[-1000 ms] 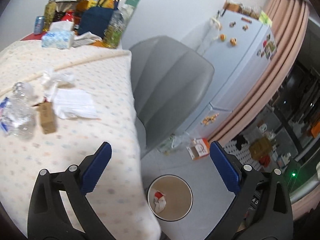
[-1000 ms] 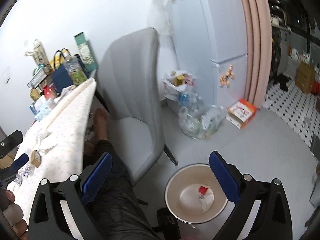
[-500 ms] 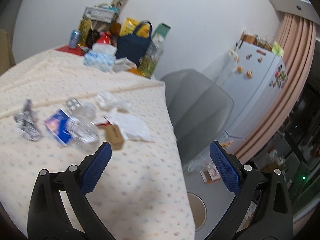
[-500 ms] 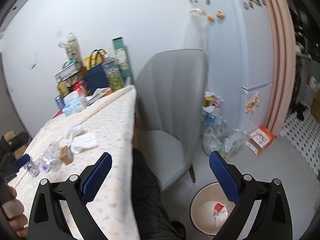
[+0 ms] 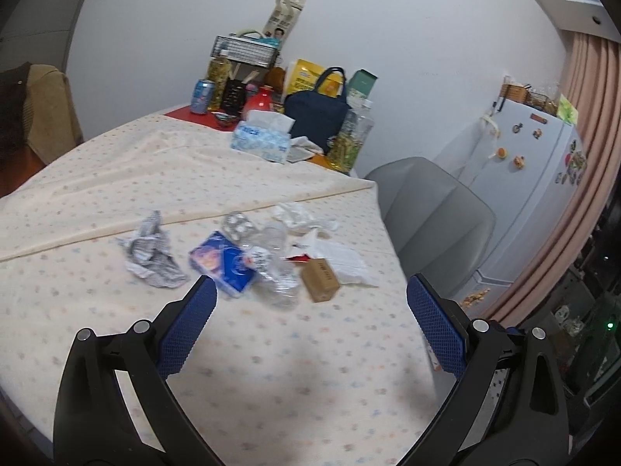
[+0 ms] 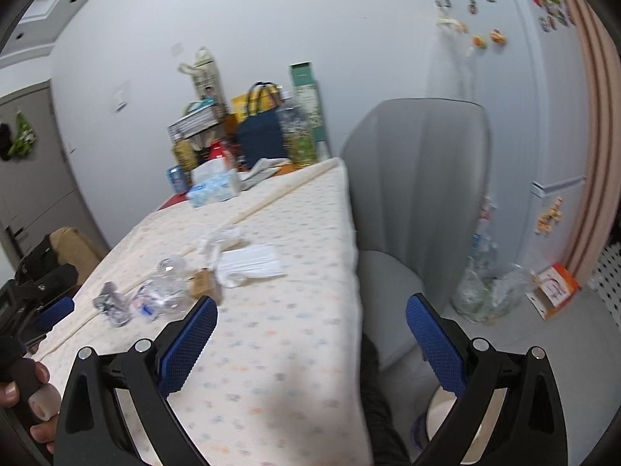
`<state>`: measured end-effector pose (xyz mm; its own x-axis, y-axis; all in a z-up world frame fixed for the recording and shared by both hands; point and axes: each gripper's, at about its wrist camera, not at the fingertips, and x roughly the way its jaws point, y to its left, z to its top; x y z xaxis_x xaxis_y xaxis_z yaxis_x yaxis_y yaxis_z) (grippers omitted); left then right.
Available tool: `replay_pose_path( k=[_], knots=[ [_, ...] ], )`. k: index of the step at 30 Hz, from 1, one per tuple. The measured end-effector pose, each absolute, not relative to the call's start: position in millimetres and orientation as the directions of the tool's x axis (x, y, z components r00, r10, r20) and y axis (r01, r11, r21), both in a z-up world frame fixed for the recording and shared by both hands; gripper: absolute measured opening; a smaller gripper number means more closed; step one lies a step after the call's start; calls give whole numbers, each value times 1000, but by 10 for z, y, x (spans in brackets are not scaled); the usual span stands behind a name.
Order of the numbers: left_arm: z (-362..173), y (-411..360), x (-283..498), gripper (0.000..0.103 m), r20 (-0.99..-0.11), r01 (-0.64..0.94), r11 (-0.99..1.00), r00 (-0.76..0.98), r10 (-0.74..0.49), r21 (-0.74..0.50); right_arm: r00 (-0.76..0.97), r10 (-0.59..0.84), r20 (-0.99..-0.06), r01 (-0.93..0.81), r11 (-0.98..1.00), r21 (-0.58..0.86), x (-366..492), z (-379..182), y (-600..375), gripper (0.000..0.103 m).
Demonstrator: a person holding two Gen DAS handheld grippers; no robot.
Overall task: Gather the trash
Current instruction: 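Move both tools back over the table toward the crumpled printed paper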
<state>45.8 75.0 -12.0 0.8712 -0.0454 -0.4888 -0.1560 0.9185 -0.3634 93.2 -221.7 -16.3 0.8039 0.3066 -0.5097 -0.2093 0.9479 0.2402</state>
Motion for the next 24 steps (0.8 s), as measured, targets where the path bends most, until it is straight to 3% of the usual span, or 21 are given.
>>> replay_pose_path(
  k=[19,24],
  knots=[
    [-352,1575,250,97,-532,-317,886,841,98,-338,686,437,-581,-378,897,229,1105,-260,-1390,96],
    [-500,1723,309,97,-574,-345,878,812,102,-332,641,462,-613,-405,882,241,1199,-338,-1246,84]
  ],
)
